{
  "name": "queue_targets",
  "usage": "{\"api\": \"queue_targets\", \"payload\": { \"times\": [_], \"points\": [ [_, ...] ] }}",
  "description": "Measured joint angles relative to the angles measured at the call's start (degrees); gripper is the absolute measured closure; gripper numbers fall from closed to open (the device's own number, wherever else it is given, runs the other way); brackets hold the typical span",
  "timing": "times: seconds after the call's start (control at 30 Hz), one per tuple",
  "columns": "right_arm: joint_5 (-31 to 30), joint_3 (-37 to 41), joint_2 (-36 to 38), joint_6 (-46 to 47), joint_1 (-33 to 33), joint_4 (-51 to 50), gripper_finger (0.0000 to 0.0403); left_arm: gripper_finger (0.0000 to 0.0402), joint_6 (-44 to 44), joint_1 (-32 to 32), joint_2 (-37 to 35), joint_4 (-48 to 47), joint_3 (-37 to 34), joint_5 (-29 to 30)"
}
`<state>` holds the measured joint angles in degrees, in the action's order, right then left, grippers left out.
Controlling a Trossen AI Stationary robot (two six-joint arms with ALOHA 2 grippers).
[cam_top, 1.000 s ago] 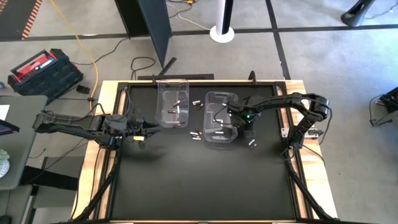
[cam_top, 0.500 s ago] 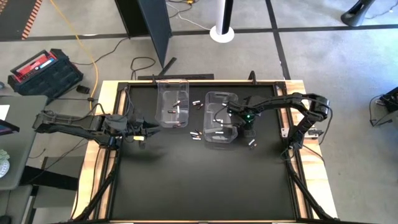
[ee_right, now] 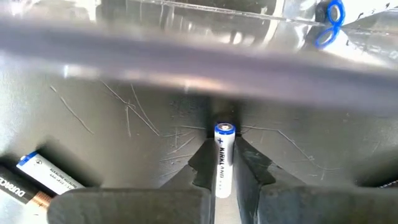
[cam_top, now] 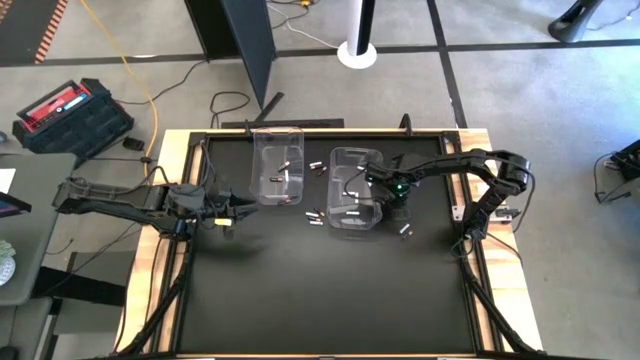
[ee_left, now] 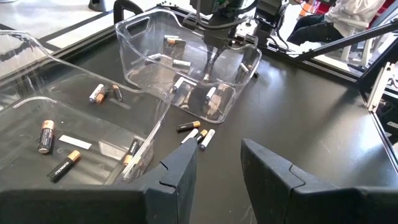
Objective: Sort batteries
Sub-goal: Put the white battery into the right transparent bin
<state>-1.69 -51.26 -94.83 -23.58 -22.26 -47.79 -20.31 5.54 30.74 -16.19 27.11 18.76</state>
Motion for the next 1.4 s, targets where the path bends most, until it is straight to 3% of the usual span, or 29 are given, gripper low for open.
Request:
{"api": "queue_targets", "payload": {
  "times": [0.43, 0.77, 0.97, 1.17, 1.4],
  "points": [
    [0.3, 0.2, 6.5, 4.6, -0.8, -5.5, 0.0352, 0.0283, 1.1, 0.0, 0.0, 0.0, 0.0, 0.0],
    [0.0, -0.1, 19.6, 10.7, -0.8, -9.3, 0.0352, 0.0283, 1.2, 0.0, 0.0, 0.0, 0.0, 0.0],
    [0.0, -5.4, 25.7, 17.6, -0.8, -9.0, 0.0352, 0.0283, 1.1, 0.0, 0.0, 0.0, 0.0, 0.0],
    [0.0, -16.2, 23.3, 21.5, -0.8, -8.6, 0.0352, 0.0283, 1.4, 0.0, 0.0, 0.0, 0.0, 0.0],
    [0.0, -30.3, 9.7, 19.4, -0.7, -9.4, 0.0352, 0.0283, 2.6, 0.0, 0.0, 0.0, 0.0, 0.0]
  ]
}}
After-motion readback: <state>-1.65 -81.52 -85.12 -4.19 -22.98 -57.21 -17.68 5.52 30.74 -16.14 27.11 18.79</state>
